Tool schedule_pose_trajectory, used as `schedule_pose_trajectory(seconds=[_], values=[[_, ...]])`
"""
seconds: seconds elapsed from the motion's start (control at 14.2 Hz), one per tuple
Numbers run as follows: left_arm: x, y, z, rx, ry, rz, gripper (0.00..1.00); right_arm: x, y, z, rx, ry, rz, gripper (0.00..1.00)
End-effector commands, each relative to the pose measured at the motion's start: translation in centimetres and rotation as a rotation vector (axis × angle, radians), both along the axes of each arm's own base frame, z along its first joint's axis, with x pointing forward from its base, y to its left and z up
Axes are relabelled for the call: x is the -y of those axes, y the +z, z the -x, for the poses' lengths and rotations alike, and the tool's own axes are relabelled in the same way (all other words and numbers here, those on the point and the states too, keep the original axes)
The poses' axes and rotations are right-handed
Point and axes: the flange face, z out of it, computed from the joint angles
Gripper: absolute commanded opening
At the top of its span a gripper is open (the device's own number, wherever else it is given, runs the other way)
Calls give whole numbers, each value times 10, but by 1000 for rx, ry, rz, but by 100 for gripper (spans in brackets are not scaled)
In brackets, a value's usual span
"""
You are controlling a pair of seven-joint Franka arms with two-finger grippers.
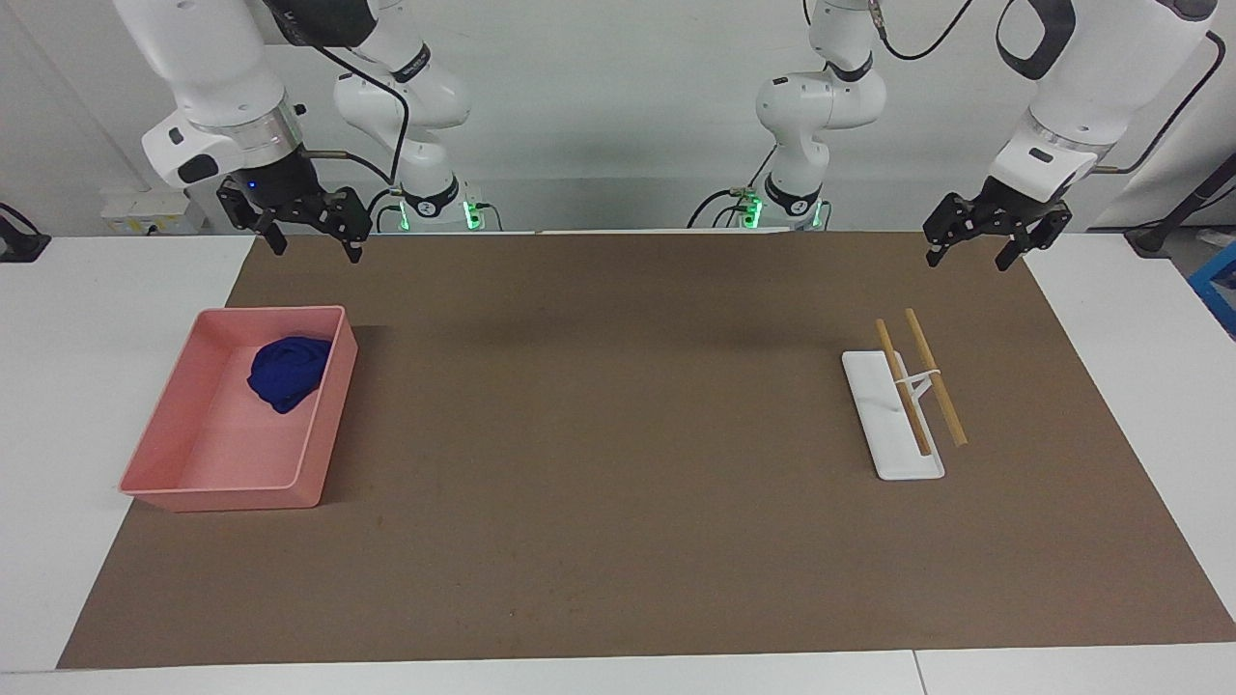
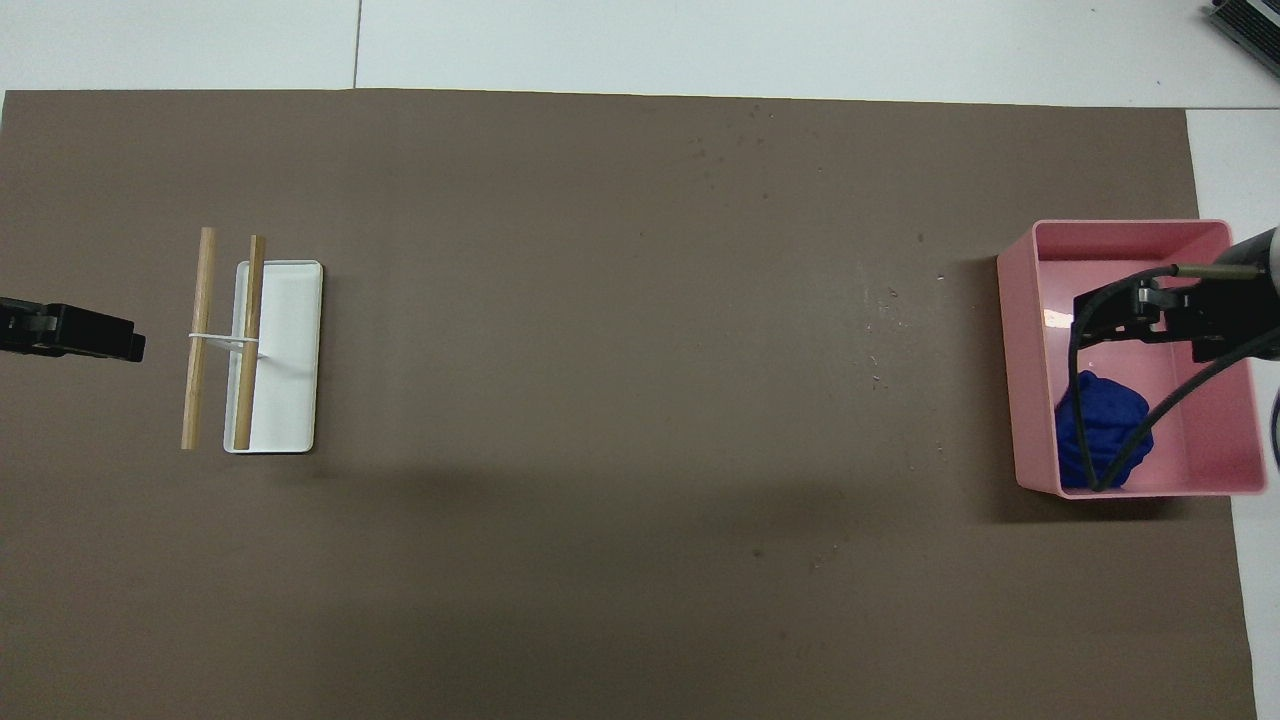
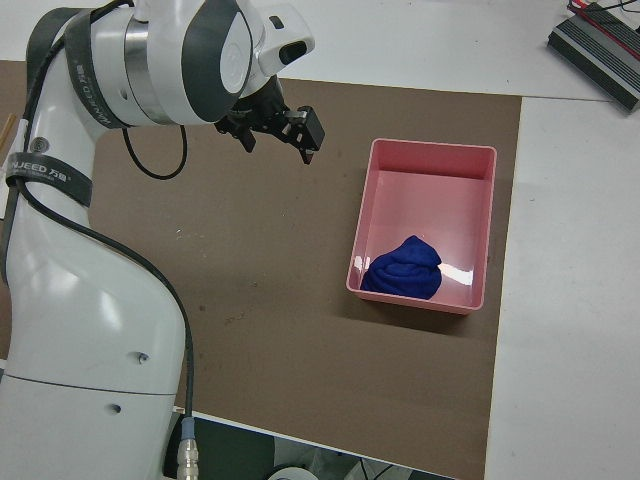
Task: Wipe water with towel using both arms
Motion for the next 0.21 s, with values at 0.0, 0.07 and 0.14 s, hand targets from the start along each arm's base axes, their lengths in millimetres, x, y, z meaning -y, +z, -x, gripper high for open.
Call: schedule_pose_trajectory(seconds=[0.0,0.07,0.14], values=[[0,4,2,-8,10,14,100,0,0,7,5,16,3,100],[0,4,2,-8,10,13,100,0,0,7,5,15,3,100],[0,4,2,-10,10,13,100,0,-1,7,4,16,3,100]])
